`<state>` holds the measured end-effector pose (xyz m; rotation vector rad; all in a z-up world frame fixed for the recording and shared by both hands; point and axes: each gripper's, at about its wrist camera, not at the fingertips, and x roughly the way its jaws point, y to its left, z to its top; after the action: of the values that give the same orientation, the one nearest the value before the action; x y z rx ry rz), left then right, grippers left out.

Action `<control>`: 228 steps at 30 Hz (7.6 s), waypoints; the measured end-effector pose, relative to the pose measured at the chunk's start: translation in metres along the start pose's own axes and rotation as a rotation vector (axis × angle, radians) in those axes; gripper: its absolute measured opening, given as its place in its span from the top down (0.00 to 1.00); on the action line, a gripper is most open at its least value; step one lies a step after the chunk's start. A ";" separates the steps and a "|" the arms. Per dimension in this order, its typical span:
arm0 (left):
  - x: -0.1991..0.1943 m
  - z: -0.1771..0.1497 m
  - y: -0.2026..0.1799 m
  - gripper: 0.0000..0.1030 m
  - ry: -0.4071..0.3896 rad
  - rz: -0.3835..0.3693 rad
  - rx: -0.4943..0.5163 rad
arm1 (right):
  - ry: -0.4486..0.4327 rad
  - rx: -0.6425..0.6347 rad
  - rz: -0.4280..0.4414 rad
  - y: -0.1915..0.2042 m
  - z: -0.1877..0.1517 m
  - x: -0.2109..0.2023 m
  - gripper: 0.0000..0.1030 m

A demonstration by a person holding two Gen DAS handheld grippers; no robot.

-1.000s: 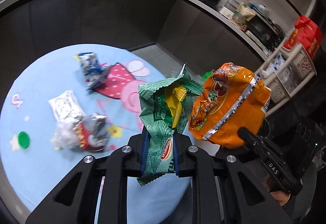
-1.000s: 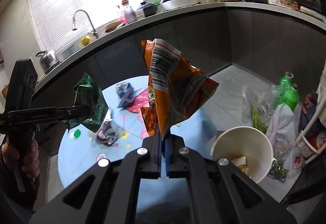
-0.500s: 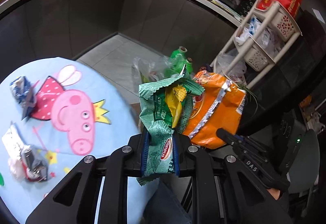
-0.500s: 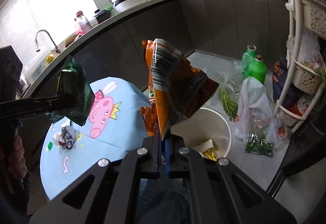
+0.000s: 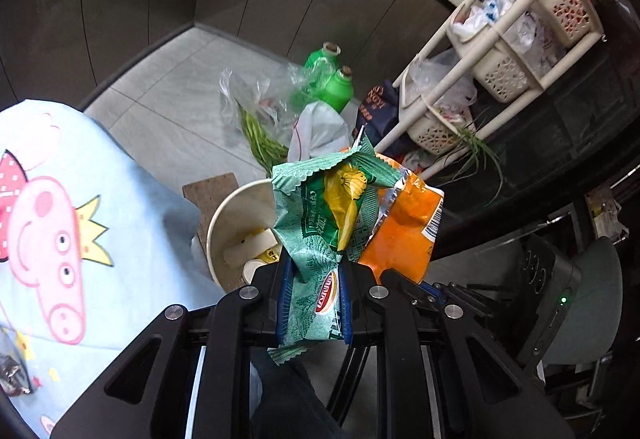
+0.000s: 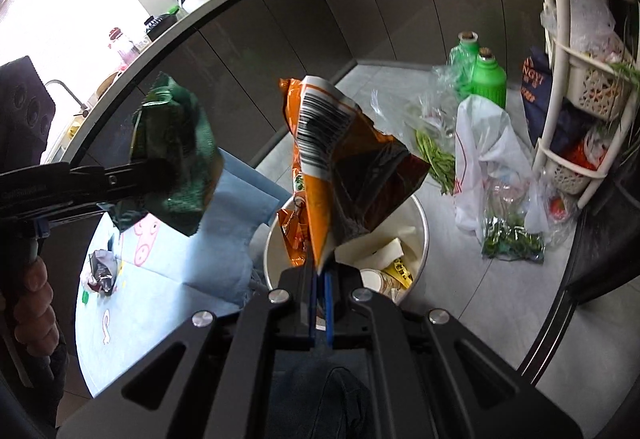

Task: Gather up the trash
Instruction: 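Carry both bags over the white bucket and open both tools to drop them, then move both tools back over the table, then grasp the red nut snack bag with the right tool while the left tool grasps the clear plastic wrap, then carry the nut bag and plastic wrap over the bucket and release both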

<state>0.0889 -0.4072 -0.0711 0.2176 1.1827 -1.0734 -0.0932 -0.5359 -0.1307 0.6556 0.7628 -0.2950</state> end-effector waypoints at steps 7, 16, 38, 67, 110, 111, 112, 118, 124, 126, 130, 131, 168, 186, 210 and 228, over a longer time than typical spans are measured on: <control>0.041 0.003 0.007 0.83 0.065 0.066 -0.012 | 0.066 0.028 -0.006 -0.012 -0.004 0.032 0.95; 0.085 0.002 0.022 0.82 0.136 0.144 -0.008 | 0.137 0.021 -0.018 -0.017 -0.008 0.072 0.94; 0.059 0.010 0.018 0.08 -0.022 0.191 -0.006 | 0.047 -0.231 -0.077 0.010 -0.009 0.057 0.03; -0.147 -0.090 0.106 0.08 -0.281 0.322 -0.295 | -0.006 -0.474 0.104 0.171 -0.018 -0.001 0.03; -0.257 -0.280 0.270 0.10 -0.404 0.358 -0.672 | 0.321 -0.529 0.214 0.381 -0.080 0.151 0.63; -0.256 -0.280 0.270 0.10 -0.403 0.355 -0.671 | 0.318 -0.534 0.214 0.380 -0.079 0.148 0.63; -0.255 -0.278 0.271 0.10 -0.400 0.352 -0.669 | 0.313 -0.538 0.213 0.379 -0.079 0.146 0.63; -0.241 -0.262 0.273 0.10 -0.382 0.329 -0.649 | 0.294 -0.568 0.223 0.359 -0.079 0.120 0.64; -0.219 -0.228 0.278 0.09 -0.366 0.310 -0.615 | 0.290 -0.536 0.213 0.331 -0.076 0.102 0.64; -0.211 -0.216 0.280 0.09 -0.361 0.309 -0.594 | 0.285 -0.524 0.213 0.326 -0.074 0.098 0.64; -0.191 -0.190 0.289 0.12 -0.327 0.343 -0.568 | 0.279 -0.514 0.211 0.321 -0.072 0.094 0.64; -0.187 -0.187 0.292 0.25 -0.322 0.340 -0.563 | 0.277 -0.514 0.209 0.320 -0.072 0.093 0.63; -0.190 -0.264 0.270 0.73 -0.246 0.238 -0.583 | 0.324 -0.508 0.193 0.301 -0.087 0.093 0.61; -0.221 -0.214 0.205 0.95 -0.324 0.207 -0.410 | 0.167 -0.520 0.285 0.304 -0.061 0.035 0.61; -0.109 -0.087 0.071 0.95 -0.178 0.059 -0.109 | -0.023 -0.172 0.108 0.111 -0.006 -0.020 0.61; 0.014 -0.022 0.007 0.95 0.023 0.018 0.030 | 0.051 -0.002 -0.005 -0.017 -0.024 0.017 0.61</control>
<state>0.0799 -0.3974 -0.0951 0.2649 1.1838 -1.0759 -0.1024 -0.5341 -0.1636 0.6610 0.8136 -0.2832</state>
